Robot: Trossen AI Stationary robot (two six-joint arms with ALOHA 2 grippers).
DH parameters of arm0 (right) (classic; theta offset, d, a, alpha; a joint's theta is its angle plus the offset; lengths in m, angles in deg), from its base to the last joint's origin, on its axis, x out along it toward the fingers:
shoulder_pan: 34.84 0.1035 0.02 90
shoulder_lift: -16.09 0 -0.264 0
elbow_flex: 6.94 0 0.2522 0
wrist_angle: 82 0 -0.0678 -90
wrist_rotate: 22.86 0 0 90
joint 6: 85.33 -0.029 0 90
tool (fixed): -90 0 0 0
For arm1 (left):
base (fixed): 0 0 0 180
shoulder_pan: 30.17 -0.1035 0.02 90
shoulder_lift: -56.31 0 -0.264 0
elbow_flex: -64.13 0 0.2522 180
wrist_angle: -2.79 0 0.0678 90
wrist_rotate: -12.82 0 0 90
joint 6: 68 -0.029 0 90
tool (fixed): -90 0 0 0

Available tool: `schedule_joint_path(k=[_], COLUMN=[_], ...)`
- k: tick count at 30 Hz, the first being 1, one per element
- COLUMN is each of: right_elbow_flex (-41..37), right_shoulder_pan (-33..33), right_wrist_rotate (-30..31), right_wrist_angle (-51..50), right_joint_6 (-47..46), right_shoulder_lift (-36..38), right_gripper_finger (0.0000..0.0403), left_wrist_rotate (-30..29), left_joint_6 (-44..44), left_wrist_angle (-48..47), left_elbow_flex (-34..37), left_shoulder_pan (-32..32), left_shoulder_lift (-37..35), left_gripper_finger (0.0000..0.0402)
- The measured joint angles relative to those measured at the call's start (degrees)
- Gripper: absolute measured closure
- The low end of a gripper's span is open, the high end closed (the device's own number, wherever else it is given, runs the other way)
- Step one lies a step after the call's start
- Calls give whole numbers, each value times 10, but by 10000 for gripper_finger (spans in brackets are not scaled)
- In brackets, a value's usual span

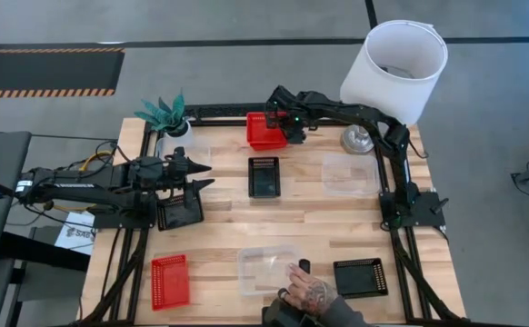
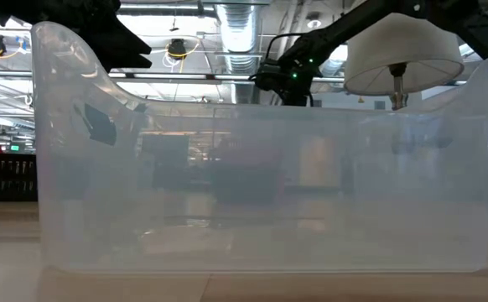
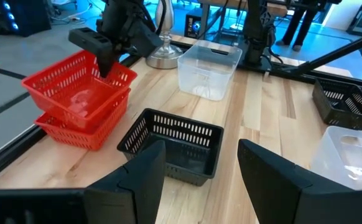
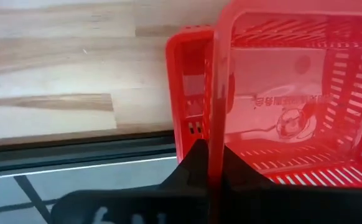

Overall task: Stack baskets by color
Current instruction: Stack the middle red bin on top of the top red bin

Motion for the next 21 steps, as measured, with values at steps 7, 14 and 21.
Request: schedule_joint_path(k=[7,14,21], right_elbow_flex=[0,0,0], right_shoulder_pan=[5,4,4], right_wrist_rotate=[-3,-2,-2], right_wrist_angle=[6,-3,-2], right_joint_6=[-34,-29,-19], right_shoulder_lift=[0,0,0], right_gripper_finger=[373,368,374], left_wrist_rotate=[0,0,0], left_joint_6=[0,0,0], left_wrist_angle=[0,0,0], left_elbow_flex=[0,0,0], left_shoulder_pan=[0,0,0], left_shoulder_lift=[0,0,0], left_gripper_finger=[212,212,212])
